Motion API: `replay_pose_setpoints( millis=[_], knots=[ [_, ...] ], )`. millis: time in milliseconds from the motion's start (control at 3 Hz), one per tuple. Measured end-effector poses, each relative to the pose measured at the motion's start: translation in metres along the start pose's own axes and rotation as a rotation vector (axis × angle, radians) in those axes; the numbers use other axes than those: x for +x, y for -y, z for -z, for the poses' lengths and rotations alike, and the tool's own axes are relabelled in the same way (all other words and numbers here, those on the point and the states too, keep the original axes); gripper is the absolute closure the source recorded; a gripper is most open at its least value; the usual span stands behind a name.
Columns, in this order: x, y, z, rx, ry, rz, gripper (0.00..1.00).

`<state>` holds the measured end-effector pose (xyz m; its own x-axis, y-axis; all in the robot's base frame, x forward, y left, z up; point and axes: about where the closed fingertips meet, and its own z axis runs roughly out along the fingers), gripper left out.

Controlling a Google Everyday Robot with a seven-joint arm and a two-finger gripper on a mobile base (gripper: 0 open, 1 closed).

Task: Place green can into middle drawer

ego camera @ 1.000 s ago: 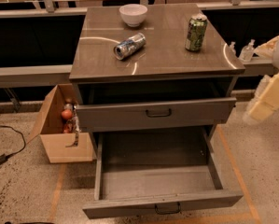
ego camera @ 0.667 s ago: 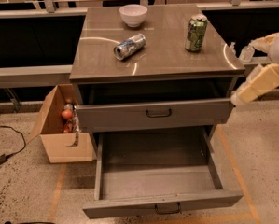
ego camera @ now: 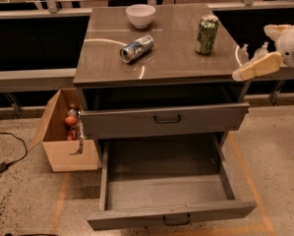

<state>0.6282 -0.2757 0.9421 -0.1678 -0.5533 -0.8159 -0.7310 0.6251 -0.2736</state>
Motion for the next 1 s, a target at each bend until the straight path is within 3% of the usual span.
replay_pose_setpoints(
  millis=[333, 667, 1000],
  knots=[
    [0.011, 0.036, -0.028, 0.034, 0.097, -0.038, 0.0],
    [0.011, 0.036, -0.028, 0.034, 0.097, -0.038, 0.0],
    [0.003, 0.037, -0.058, 0.009, 0.123, -0.065, 0.0]
  ],
)
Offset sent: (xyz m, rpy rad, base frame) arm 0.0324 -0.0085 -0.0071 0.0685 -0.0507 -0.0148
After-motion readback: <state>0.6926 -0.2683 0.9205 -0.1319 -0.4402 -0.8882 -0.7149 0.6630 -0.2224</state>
